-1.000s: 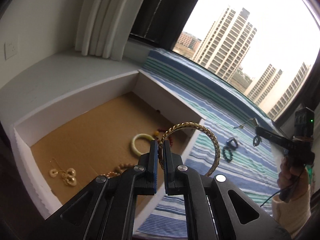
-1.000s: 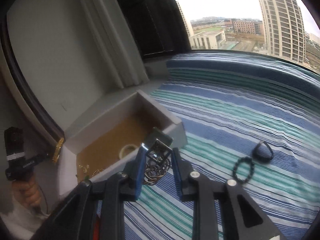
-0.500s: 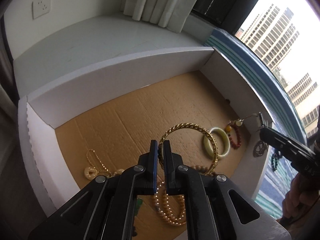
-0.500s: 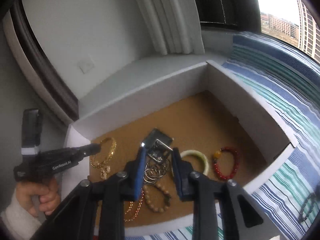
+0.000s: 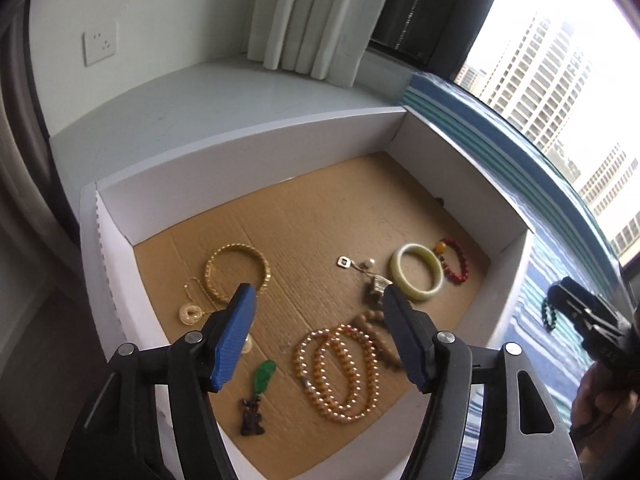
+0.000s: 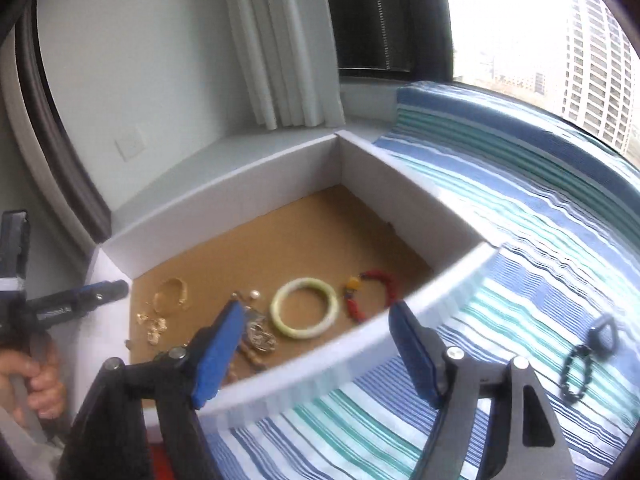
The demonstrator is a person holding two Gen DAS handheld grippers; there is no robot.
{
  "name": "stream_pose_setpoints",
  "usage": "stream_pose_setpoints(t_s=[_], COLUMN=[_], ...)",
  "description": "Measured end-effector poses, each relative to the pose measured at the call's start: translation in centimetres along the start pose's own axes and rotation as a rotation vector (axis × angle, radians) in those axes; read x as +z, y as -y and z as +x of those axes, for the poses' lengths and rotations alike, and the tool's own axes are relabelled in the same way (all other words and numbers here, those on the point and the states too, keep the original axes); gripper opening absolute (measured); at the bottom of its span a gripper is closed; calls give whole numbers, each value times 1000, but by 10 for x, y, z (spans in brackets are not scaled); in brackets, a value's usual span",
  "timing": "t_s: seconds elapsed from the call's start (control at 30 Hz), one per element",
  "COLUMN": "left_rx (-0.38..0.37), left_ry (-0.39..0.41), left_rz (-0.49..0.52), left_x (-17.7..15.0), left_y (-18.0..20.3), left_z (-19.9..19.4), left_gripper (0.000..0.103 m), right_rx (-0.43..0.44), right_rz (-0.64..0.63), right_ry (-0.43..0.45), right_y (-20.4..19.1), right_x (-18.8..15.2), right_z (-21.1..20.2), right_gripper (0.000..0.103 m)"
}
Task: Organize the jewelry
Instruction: 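Move both tools back over the black bracelet and watch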
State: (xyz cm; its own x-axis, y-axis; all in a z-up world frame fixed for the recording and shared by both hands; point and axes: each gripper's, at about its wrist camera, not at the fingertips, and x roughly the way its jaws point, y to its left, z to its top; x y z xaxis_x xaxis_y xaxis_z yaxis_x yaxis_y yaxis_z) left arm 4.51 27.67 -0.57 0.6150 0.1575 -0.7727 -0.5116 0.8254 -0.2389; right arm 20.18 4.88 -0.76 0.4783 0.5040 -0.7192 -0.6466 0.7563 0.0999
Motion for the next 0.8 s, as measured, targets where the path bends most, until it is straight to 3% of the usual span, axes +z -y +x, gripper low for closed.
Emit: stream_pose_setpoints(t_s=[0.23,0.33,0.43,0.6,0.8], left_rx=[-153,-221,-256,-293,-277], left_ry=[20,-18,-77,-154,-205], left_rz=[169,257,351,459,539], left_x=[-39,-62,-84,-115,-140], left_y=[86,125,166,215,243], left_z=[-22,-15,1,22,37], left_gripper=[80,83,83,83,83], right_rx=[-277,-412,-515,-572,-588], right_rz=[92,161,244,422,479], right_ry=[-48,-91,-81,-33,-41], right_y=[119,172,213,258,276], right_x=[-120,-172,-204,-235,-251], right_z=[-37,-58,-85,-114,-112], right_gripper=[76,76,76,76,76])
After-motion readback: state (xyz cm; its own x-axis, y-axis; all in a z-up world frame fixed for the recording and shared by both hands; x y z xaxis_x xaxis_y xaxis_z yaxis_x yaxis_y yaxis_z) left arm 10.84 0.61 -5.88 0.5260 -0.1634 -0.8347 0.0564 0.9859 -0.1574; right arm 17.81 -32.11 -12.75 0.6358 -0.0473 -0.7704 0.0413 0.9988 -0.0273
